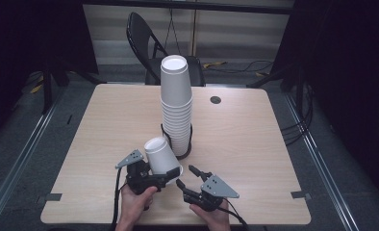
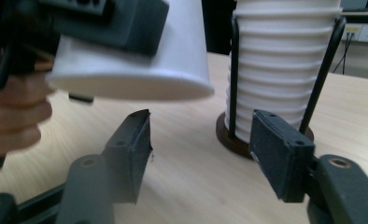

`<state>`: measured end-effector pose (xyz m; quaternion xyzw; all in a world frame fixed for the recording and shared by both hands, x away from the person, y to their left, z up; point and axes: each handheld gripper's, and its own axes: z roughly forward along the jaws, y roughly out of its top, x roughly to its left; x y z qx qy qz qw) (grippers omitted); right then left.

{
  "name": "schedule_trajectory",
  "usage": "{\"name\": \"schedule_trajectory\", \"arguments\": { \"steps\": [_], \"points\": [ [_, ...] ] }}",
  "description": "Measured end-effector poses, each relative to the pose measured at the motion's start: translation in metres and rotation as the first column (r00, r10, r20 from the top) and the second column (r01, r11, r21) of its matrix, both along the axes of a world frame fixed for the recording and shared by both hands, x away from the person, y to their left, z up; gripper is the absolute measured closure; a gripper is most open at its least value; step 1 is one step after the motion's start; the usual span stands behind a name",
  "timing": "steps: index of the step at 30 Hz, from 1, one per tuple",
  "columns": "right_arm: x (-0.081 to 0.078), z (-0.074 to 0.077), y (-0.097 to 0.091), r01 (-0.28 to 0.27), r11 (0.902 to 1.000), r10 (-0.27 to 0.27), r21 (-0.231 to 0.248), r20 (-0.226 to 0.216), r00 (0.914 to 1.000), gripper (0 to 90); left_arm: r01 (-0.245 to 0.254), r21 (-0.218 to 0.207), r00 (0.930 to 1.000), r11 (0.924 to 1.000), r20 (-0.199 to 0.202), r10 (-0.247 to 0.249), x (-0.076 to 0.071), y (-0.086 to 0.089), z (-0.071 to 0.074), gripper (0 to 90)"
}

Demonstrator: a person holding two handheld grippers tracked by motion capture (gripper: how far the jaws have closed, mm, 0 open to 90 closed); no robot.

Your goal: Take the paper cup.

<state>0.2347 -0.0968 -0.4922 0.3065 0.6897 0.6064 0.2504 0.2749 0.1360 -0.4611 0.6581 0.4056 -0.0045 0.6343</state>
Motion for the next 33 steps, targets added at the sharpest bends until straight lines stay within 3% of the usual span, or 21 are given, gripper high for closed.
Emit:
{"name": "schedule_trajectory", "arguments": {
  "steps": [1, 3, 5, 7, 11, 17, 19, 22, 23, 26, 33],
  "points": [
    [0.000, 0.001, 0.000, -0.003, 1.0000, 0.003, 0.008, 0.007, 1.0000, 41.9, 0.003, -0.011, 1.0000, 0.9999, -0.008, -0.003, 0.000, 0.001, -0.001, 12.7],
    [0.001, 0.003, 0.000, -0.011, 0.9995, 0.010, 0.029, 0.012, 0.9999, 43.8, 0.004, -0.078, 0.9996, 0.9970, -0.028, -0.006, 0.002, 0.002, -0.003, 12.6],
    [0.000, 0.004, 0.001, -0.024, 0.9990, 0.023, 0.038, 0.019, 0.9996, 45.9, -0.030, -0.074, 0.9989, 0.9968, -0.039, 0.027, 0.002, 0.005, -0.003, 12.6],
    [0.000, 0.005, 0.002, -0.028, 0.9988, 0.027, 0.039, 0.034, 0.9991, 47.8, -0.026, -0.112, 0.9979, 0.9934, -0.062, 0.019, 0.003, 0.007, -0.004, 12.6],
    [0.001, 0.006, 0.006, -0.040, 0.9984, 0.038, 0.040, 0.054, 0.9978, 51.0, -0.033, -0.144, 0.9954, 0.9890, -0.094, 0.020, 0.003, 0.008, -0.007, 12.6],
    [0.003, 0.005, 0.009, -0.038, 0.9985, 0.035, 0.040, 0.079, 0.9962, 54.2, -0.022, -0.150, 0.9937, 0.9884, -0.112, 0.005, 0.002, 0.004, -0.009, 12.7],
    [0.004, 0.005, 0.008, -0.033, 0.9984, 0.029, 0.045, 0.086, 0.9959, 55.5, -0.020, -0.169, 0.9914, 0.9854, -0.131, -0.003, 0.002, 0.003, -0.010, 12.7],
    [0.007, 0.006, 0.008, -0.034, 0.9977, 0.029, 0.059, 0.090, 0.9955, 56.3, -0.029, -0.160, 0.9885, 0.9867, -0.151, 0.004, 0.002, 0.001, -0.010, 12.7],
    [0.007, 0.006, 0.008, -0.034, 0.9977, 0.029, 0.058, 0.088, 0.9957, 56.3, -0.017, -0.187, 0.9859, 0.9822, -0.167, -0.015, 0.003, 0.001, -0.011, 12.7],
    [0.012, 0.004, 0.009, -0.031, 0.9975, 0.026, 0.064, 0.082, 0.9963, 56.9, -0.032, -0.181, 0.9843, 0.9830, -0.177, -0.001, 0.002, -0.002, -0.012, 12.7],
    [0.019, 0.003, 0.014, -0.031, 0.9972, 0.025, 0.068, 0.092, 0.9955, 60.1, 0.005, -0.193, 0.9797, 0.9813, -0.196, -0.043, -0.001, -0.009, -0.013, 12.7]
  ]
}}
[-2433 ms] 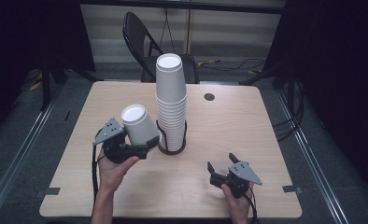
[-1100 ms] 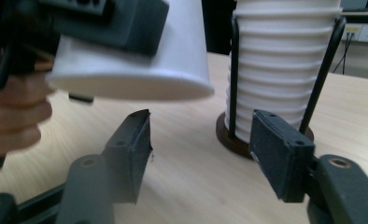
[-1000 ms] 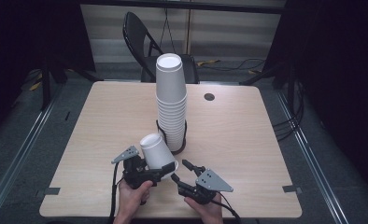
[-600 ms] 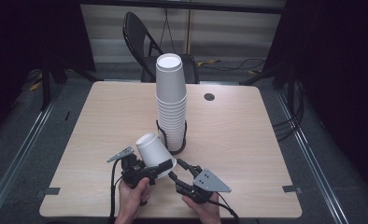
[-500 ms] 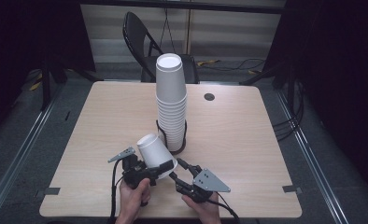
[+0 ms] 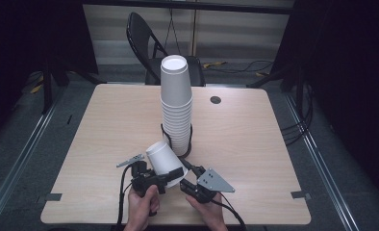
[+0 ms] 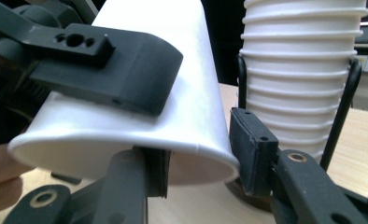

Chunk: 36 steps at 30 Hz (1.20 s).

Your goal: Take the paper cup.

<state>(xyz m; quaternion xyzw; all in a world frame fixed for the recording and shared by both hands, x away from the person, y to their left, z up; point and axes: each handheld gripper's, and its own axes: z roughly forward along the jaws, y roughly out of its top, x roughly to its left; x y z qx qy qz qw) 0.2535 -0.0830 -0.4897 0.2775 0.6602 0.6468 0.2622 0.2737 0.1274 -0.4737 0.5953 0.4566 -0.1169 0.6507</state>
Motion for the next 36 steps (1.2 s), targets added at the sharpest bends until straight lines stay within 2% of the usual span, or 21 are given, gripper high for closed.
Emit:
{"name": "schedule_trajectory", "arguments": {
  "steps": [8, 10, 15, 20, 24, 26, 28, 34, 35, 36],
  "points": [
    [0.004, 0.000, 0.006, -0.009, 1.0000, 0.009, 0.000, 0.025, 0.9996, 62.9, 0.016, -0.003, 0.9999, 0.9999, 0.002, -0.016, -0.003, -0.003, 0.002, 12.5],
    [0.005, 0.000, 0.006, -0.006, 0.9999, 0.005, 0.012, 0.029, 0.9996, 64.9, 0.019, -0.009, 0.9998, 0.9998, 0.001, -0.019, -0.003, -0.003, 0.001, 12.5],
    [0.006, 0.001, 0.007, 0.002, 0.9995, -0.003, 0.031, 0.039, 0.9992, 66.8, 0.038, 0.025, 0.9991, 0.9990, 0.015, -0.039, -0.004, -0.007, -0.001, 12.0],
    [0.006, 0.001, 0.006, 0.012, 0.9995, -0.014, 0.030, 0.053, 0.9985, 74.3, 0.054, 0.000, 0.9982, 0.9986, 0.025, -0.054, -0.003, -0.005, -0.002, 11.2],
    [0.006, 0.001, 0.006, 0.024, 0.9996, -0.025, 0.014, 0.056, 0.9981, 78.8, 0.027, -0.008, 0.9978, 0.9996, 0.061, -0.027, -0.002, -0.003, -0.002, 10.4],
    [0.005, 0.000, 0.005, 0.020, 0.9997, -0.021, 0.011, 0.045, 0.9988, 81.9, 0.022, -0.013, 0.9977, 0.9997, 0.064, -0.021, -0.001, 0.000, -0.002, 8.9],
    [0.005, -0.001, 0.006, 0.022, 0.9997, -0.022, 0.009, 0.046, 0.9987, 82.5, 0.032, -0.017, 0.9961, 0.9994, 0.083, -0.030, 0.001, 0.002, -0.001, 8.5],
    [0.004, 0.000, 0.005, 0.029, 0.9996, -0.029, 0.006, 0.035, 0.9989, 83.6, 0.011, -0.018, 0.9951, 0.9998, 0.098, -0.010, 0.004, 0.003, 0.001, 7.2],
    [0.004, 0.000, 0.004, 0.029, 0.9996, -0.029, 0.005, 0.038, 0.9989, 83.9, 0.008, -0.006, 0.9947, 1.0000, 0.102, -0.007, 0.005, 0.004, 0.002, 6.9],
    [0.004, 0.000, 0.004, 0.029, 0.9996, -0.029, 0.003, 0.039, 0.9988, 84.2, 0.006, -0.015, 0.9940, 0.9999, 0.109, -0.005, 0.005, 0.004, 0.002, 6.7]
  ]
}}
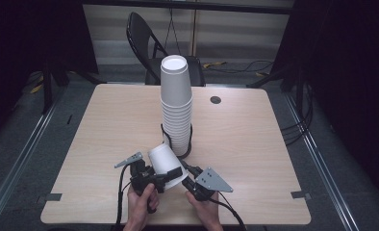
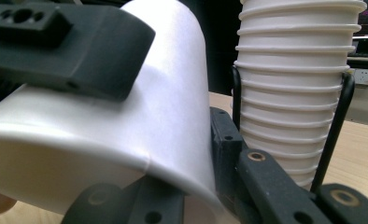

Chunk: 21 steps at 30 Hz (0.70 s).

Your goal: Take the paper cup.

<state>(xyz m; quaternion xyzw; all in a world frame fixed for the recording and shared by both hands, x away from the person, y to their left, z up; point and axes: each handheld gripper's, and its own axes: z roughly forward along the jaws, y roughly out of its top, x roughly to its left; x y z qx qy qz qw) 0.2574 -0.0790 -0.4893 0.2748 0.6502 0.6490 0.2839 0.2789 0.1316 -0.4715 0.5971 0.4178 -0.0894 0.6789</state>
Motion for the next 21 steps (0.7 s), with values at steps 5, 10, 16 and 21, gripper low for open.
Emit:
{"name": "schedule_trajectory", "arguments": {
  "steps": [5, 10, 16, 21],
  "points": [
    [0.000, 0.000, -0.002, 0.006, 1.0000, -0.006, -0.001, -0.005, 1.0000, 85.0, -0.008, 0.027, 0.9997, 0.9996, 0.022, 0.007, 0.005, 0.002, 0.003, 5.4],
    [-0.001, -0.001, -0.004, 0.014, 0.9999, -0.014, -0.001, -0.016, 0.9998, 85.0, -0.023, 0.040, 0.9989, 0.9989, 0.042, 0.021, 0.011, 0.005, 0.008, 6.6],
    [-0.002, 0.000, -0.005, 0.010, 0.9999, -0.010, -0.010, -0.027, 0.9996, 85.2, -0.041, 0.062, 0.9967, 0.9973, 0.073, 0.037, 0.015, 0.008, 0.012, 6.9],
    [-0.003, 0.000, -0.009, 0.003, 0.9999, -0.004, -0.012, -0.047, 0.9989, 85.1, -0.057, 0.093, 0.9922, 0.9940, 0.116, 0.047, 0.019, 0.007, 0.016, 4.4]
  ]
}}
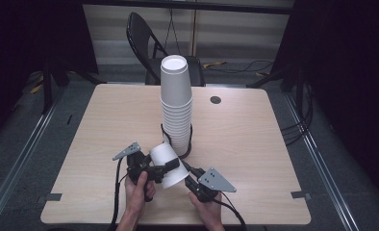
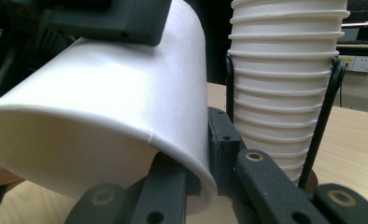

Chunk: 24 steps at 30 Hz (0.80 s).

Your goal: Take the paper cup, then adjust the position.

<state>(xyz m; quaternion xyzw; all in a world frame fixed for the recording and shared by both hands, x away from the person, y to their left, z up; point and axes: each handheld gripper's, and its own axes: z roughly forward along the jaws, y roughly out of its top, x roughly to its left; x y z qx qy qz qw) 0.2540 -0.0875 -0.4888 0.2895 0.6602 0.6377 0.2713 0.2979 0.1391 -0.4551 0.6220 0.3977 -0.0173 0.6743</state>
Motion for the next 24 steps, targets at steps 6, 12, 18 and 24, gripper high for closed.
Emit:
{"name": "schedule_trajectory", "arguments": {
  "steps": [6, 12, 18, 24],
  "points": [
    [-0.002, 0.000, -0.001, -0.016, 0.9998, 0.016, -0.012, -0.021, 0.9996, 85.5, -0.050, 0.028, 0.9952, 0.9984, 0.086, 0.047, 0.004, 0.007, 0.006, 6.8],
    [-0.002, -0.002, -0.005, -0.013, 0.9997, 0.012, -0.021, -0.060, 0.9981, 86.3, -0.071, 0.030, 0.9887, 0.9970, 0.134, 0.067, 0.005, 0.019, 0.009, 10.0],
    [-0.001, -0.001, -0.012, -0.005, 0.9976, -0.004, -0.070, -0.124, 0.9922, 86.4, -0.111, 0.088, 0.9812, 0.9899, 0.168, 0.095, 0.002, 0.024, 0.005, 15.7],
    [0.003, -0.002, -0.020, 0.009, 0.9948, -0.031, -0.101, -0.219, 0.9752, 86.4, -0.114, 0.161, 0.9741, 0.9804, 0.212, 0.078, -0.002, 0.025, 0.000, 15.7]
  ]
}}
